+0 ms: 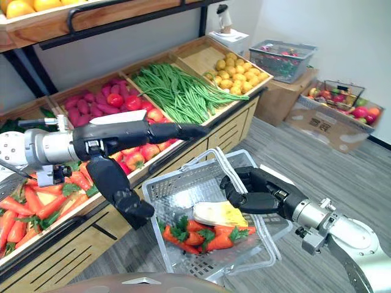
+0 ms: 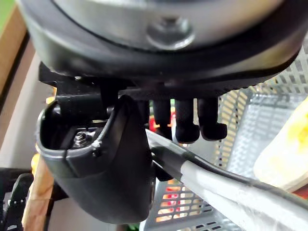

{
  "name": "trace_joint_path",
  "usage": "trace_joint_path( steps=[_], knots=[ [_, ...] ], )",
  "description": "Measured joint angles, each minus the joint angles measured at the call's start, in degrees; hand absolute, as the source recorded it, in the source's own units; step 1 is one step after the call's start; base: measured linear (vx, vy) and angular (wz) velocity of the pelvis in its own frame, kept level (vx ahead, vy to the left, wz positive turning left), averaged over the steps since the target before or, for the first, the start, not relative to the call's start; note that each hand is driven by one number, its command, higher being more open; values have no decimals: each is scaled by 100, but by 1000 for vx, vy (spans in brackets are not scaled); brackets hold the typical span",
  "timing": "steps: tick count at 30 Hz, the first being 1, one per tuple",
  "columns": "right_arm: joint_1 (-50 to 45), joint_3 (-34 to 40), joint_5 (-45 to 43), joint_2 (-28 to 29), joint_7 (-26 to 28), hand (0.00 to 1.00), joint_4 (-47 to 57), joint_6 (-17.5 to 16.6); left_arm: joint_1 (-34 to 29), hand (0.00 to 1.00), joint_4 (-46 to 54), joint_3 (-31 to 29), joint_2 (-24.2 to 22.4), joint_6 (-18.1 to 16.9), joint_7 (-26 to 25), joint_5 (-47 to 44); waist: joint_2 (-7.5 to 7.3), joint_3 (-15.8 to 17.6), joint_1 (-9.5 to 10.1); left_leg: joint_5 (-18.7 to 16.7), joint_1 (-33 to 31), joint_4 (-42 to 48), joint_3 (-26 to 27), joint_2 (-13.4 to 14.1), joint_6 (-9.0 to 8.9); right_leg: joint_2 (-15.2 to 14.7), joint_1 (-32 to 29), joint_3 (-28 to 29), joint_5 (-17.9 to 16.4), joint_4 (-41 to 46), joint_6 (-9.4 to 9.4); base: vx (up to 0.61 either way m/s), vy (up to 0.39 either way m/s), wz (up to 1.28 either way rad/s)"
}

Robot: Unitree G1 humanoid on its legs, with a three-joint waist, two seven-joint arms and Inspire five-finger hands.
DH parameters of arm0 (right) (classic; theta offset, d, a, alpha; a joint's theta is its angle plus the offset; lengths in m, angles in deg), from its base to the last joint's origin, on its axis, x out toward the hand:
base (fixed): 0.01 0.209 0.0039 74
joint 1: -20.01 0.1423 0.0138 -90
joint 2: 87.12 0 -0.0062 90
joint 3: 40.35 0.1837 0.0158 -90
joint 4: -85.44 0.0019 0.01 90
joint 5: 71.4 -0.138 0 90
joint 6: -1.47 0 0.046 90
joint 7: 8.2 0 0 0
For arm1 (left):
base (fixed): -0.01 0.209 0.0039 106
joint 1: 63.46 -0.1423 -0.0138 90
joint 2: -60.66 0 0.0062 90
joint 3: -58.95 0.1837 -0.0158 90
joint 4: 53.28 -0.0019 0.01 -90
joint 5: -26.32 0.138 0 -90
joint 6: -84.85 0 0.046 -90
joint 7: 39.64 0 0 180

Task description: Pick vegetable in the basket

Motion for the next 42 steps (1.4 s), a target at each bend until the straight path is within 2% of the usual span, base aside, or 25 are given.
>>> trace_joint_path(
  steps=[4,7,11,12,13,14,15,18,19,23,24,27,30,32,33,34,38,41,42],
  knots=[
    [-138,-52,-161,346,-61,0,-138,-6,-468,100,-282,-456,-123,0,-210,1,-67,-81,89,185,-8,-265,-216,-96,-7,-36,87,-257,-15,-61,-26,23,-19,33],
    [-216,-88,-177,689,-128,0,-347,-38,-972,100,-649,-1096,-381,0,-391,4,-112,-112,199,347,-12,-475,-354,-189,-5,-66,101,-408,-29,-69,-48,25,-8,26],
    [-419,-104,-292,1344,-275,0,-847,-57,-1742,100,-1393,-2336,-1147,-10,-894,-2,-212,-196,336,540,23,-779,-487,-259,-18,-72,156,-570,-40,-143,-70,15,-21,19],
    [-433,-104,-343,1484,-307,0,-1039,-57,-1971,100,-1590,-2702,-1422,-15,-1024,-9,-240,-222,352,578,59,-862,-497,-273,-26,-70,166,-588,-45,-151,-77,9,-18,14],
    [-430,-93,-346,1704,-403,0,-1330,-57,-2331,100,-1879,-3190,-1898,-18,-1248,-176,-277,-279,385,630,117,-991,-523,-294,-39,-63,198,-630,-67,-162,-106,8,-17,13],
    [-431,-70,-346,1794,-431,0,-1445,-57,-2480,100,-1966,-3375,-2107,-18,-1345,-232,-285,-313,382,647,115,-1030,-549,-300,-38,-63,200,-665,-75,-165,-116,13,-20,17],
    [-437,-19,-345,1991,-533,0,-1648,-57,-2759,100,-2102,-3721,-2527,-18,-1542,-234,-316,-379,396,693,119,-1113,-585,-318,-40,-64,200,-707,-80,-185,-121,16,-18,16],
    [-440,250,-345,2419,-700,0,-1955,-56,-3295,100,-2207,-4173,-3315,-14,-1856,-223,-361,-414,508,756,163,-1253,-665,-365,-41,-79,273,-799,-80,-247,-121,9,-9,19],
    [-408,429,-345,2616,-783,0,-2075,-57,-3506,100,-2229,-4376,-3710,-15,-1932,-201,-364,-416,539,774,179,-1295,-726,-382,-38,-92,327,-867,-95,-251,-137,3,5,27],
    [-166,1135,-406,3365,-1180,0,-2490,-107,-3760,100,-2310,-5326,-5119,-41,-2346,-158,-365,-417,638,879,191,-1489,-990,-455,-31,-145,416,-1139,-187,-251,-136,-7,-6,35],
    [-39,1287,-444,3575,-1350,0,-2656,-211,-3774,100,-2371,-5593,-5465,-146,-2558,-150,-362,-412,653,912,192,-1522,-1074,-467,-24,-155,452,-1229,-210,-245,-140,0,-13,34],
    [306,1451,-566,3964,-1741,0,-2865,-377,-3825,100,-2579,-6159,-6122,-457,-3122,-146,-342,-381,705,967,194,-1579,-1183,-469,-28,-152,494,-1331,-226,-237,-143,-7,-19,21],
    [561,1433,-600,4289,-1968,0,-2920,-555,-4042,100,-2824,-6346,-6618,-680,-3617,-109,-335,-321,810,966,201,-1573,-1199,-467,-32,-151,509,-1340,-231,-234,-145,-10,-9,3],
    [691,1357,-620,4456,-2093,0,-2963,-604,-4175,100,-3117,-6340,-6819,-761,-3905,81,-330,-225,815,955,248,-1566,-1245,-475,-49,-158,570,-1371,-262,-218,-155,-32,-2,7],
    [756,1276,-623,4547,-2185,0,-3004,-612,-4255,100,-3405,-6340,-6924,-760,-4085,297,-398,-156,819,944,269,-1570,-1248,-475,-65,-160,573,-1370,-307,-189,-175,-40,-1,5],
    [760,1244,-626,4599,-2227,0,-3009,-613,-4263,100,-3581,-6339,-6967,-759,-4160,368,-377,-149,826,940,274,-1570,-1259,-475,-71,-161,576,-1375,-325,-172,-179,0,0,0],
    [709,838,-839,4836,-2489,0,-3146,-673,-4215,100,-5203,-6327,-7109,-726,-4493,552,-416,-2,814,924,275,-1629,-1366,-490,-52,-171,590,-1454,-391,-146,-160,-16,-8,10],
    [685,507,-875,4863,-2607,0,-3512,-681,-4068,100,-6461,-6279,-7138,-484,-4582,552,-428,77,807,981,277,-1770,-1591,-559,-33,-195,645,-1620,-429,-146,-133,46,-6,27],
    [665,461,-931,4930,-2667,0,-3589,-687,-4066,100,-6809,-6195,-7178,-396,-4582,553,-378,116,823,1007,276,-1808,-1655,-577,-19,-212,667,-1686,-446,-133,-131,58,1,23]
  ],
)
